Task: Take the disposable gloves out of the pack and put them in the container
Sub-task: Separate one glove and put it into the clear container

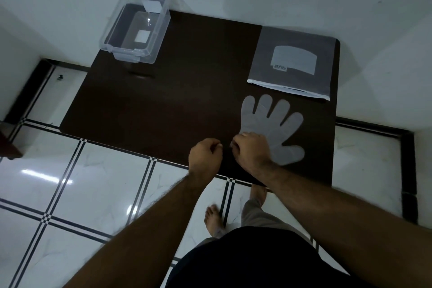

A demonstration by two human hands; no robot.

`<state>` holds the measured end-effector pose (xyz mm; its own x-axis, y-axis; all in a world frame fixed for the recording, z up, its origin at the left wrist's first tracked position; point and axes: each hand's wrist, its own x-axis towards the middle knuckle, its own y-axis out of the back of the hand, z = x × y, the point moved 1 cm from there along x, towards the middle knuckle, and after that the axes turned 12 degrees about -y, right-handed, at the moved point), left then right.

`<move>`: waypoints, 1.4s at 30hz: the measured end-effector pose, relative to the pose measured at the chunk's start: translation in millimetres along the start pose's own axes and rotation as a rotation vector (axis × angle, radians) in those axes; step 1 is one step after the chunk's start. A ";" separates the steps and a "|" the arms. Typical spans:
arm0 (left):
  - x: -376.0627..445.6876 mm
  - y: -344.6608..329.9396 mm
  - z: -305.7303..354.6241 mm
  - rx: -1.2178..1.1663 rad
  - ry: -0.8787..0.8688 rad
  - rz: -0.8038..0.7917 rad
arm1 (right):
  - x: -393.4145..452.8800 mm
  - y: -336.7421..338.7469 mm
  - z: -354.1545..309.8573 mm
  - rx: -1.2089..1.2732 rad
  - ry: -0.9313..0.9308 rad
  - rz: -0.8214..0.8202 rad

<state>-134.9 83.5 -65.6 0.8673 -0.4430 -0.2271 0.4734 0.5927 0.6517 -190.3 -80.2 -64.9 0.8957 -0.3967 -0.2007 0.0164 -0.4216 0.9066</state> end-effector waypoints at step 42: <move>53.5 -32.9 65.5 0.616 -0.607 -0.467 | -5.1 40.8 42.1 0.644 -0.530 -0.017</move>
<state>-114.2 -3.7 -51.8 0.3052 -0.9162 -0.2597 0.4354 -0.1083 0.8937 -213.0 -129.7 -42.5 0.5670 -0.6494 -0.5067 -0.3735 -0.7510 0.5445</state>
